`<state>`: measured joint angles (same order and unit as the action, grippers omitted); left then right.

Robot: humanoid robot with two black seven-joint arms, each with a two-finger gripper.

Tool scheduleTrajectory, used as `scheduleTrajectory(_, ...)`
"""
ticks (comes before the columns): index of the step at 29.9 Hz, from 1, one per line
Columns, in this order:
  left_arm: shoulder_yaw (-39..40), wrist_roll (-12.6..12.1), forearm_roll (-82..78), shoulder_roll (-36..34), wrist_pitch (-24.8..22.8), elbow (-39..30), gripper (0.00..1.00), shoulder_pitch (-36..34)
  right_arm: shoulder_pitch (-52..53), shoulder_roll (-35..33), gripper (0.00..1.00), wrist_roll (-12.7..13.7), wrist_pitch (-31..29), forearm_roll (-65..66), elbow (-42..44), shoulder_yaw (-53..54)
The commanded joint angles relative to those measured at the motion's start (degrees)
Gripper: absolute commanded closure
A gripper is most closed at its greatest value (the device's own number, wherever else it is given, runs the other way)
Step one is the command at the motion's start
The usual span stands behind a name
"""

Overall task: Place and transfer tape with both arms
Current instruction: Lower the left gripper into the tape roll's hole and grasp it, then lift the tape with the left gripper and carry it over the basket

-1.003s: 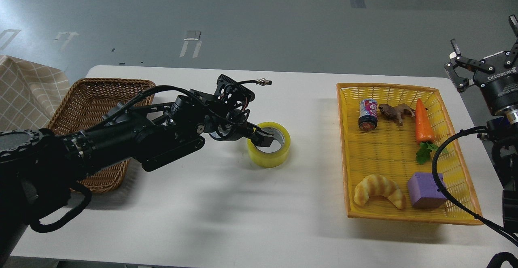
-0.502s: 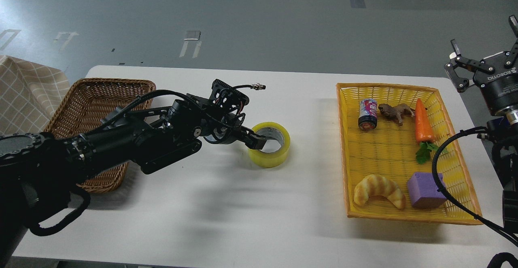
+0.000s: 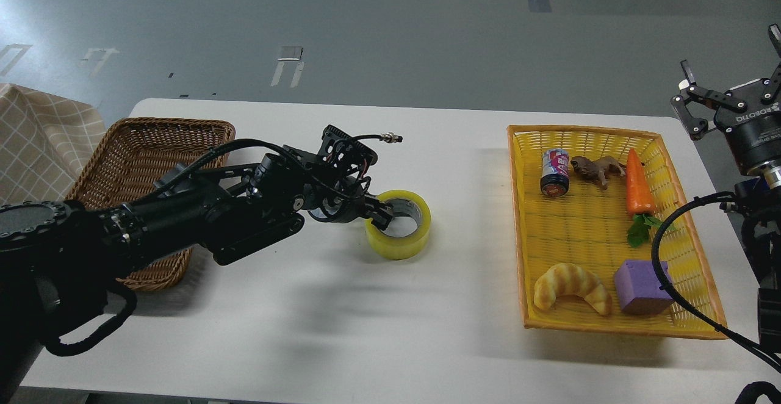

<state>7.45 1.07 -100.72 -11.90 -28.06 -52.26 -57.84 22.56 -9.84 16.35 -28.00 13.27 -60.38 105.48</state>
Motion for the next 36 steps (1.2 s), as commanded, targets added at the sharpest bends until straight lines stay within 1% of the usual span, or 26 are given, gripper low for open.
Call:
scheduleTrajectory(1,0.2,0.1,0.1,0.1,0.1,-0.2,1.00,-1.3,-0.1,0.0,0.00,0.0,0.0,0.0,-0.1,0.0)
scheduleTrajectory(7,0.2,0.2,0.4,0.0,0.1,-0.1,1.00,-3.2,-0.1,0.0,0.00,0.0,0.0,-0.1,-0.2,0.5)
scheduleTrajectory(13,0.4,0.2,1.3,-1.5,0.1,-0.1,1.00,-6.7,-0.1,0.0,0.00,0.0,0.0,-0.1,-0.4,0.8)
scheduleTrajectory(22,0.4,0.3,5.5,-8.9,0.1,-0.1,1.00,-12.0,-0.1,0.0,0.00,0.1,0.0,-0.3,-0.6,0.8)
scheduleTrajectory(27,0.3,1.6,6.5,-13.3,0.1,-0.2,1.00,-16.2,-0.1,0.0,0.00,0.1,0.0,-0.3,-0.5,0.7)
scheduleTrajectory(36,0.1,1.9,6.3,-20.7,0.1,-3.0,1.00,-18.3,0.0,0.1,0.00,0.1,0.0,-0.3,-0.5,0.6)
